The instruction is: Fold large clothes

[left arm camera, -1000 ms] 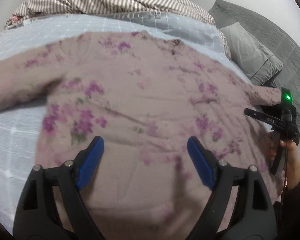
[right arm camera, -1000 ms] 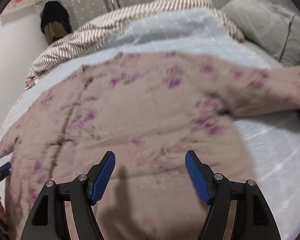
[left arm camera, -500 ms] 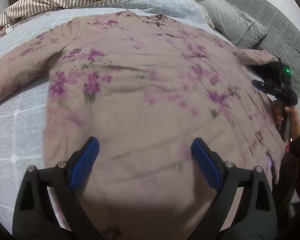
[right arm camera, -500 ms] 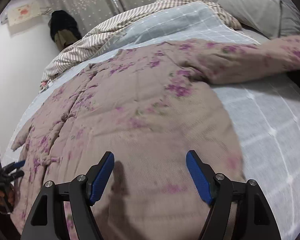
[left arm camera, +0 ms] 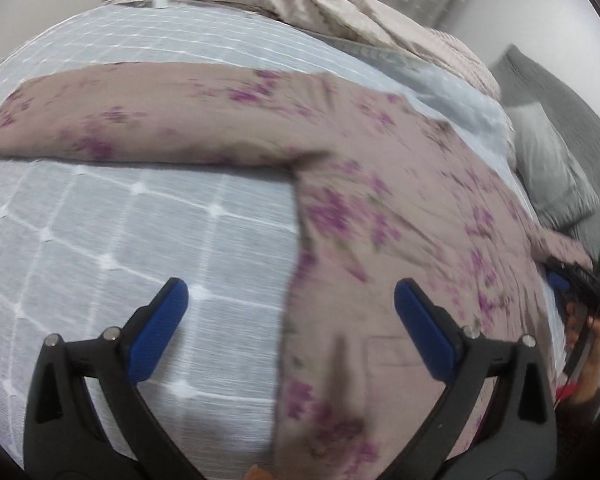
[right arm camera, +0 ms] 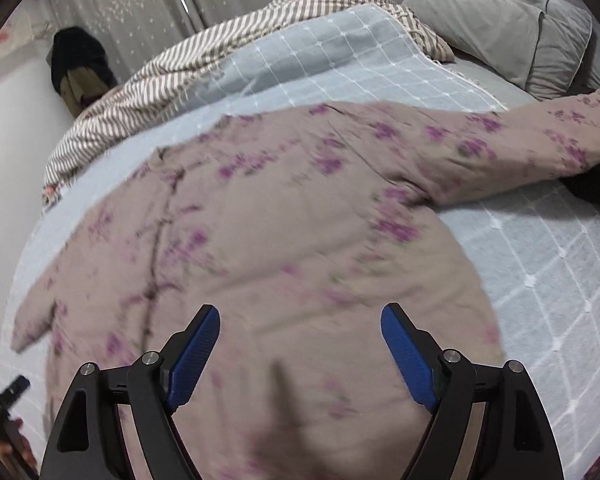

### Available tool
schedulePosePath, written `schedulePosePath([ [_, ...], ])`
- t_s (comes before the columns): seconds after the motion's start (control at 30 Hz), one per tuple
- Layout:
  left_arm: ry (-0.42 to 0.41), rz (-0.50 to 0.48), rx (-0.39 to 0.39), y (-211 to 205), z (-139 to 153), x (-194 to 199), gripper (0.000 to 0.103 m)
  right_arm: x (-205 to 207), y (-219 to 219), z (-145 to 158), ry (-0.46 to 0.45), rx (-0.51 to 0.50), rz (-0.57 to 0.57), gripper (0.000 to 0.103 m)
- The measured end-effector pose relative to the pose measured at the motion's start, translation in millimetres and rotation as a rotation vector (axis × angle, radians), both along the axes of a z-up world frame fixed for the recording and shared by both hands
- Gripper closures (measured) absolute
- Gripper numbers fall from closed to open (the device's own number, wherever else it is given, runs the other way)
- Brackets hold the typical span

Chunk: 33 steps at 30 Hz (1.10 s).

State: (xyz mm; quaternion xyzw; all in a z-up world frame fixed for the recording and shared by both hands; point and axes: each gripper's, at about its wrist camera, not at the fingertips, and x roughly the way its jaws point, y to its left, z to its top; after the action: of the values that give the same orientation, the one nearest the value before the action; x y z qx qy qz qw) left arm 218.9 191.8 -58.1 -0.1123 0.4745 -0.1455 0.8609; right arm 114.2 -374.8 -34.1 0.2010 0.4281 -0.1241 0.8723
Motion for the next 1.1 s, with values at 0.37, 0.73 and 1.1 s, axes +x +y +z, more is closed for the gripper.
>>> schedulePosePath([
  [0.37, 0.017, 0.391, -0.062, 118, -30, 36, 0.001, 20, 43, -38, 0.055, -0.024, 0.081, 0.018],
  [0.73, -0.085, 0.519, -0.182, 145, -52, 46, 0.001, 18, 30, -42, 0.044, -0.011, 0.014, 0.018],
  [1.1, -0.166, 0.723, -0.367, 200, -59, 73, 0.019, 23, 44, -44, 0.048, -0.061, 0.048, 0.018],
])
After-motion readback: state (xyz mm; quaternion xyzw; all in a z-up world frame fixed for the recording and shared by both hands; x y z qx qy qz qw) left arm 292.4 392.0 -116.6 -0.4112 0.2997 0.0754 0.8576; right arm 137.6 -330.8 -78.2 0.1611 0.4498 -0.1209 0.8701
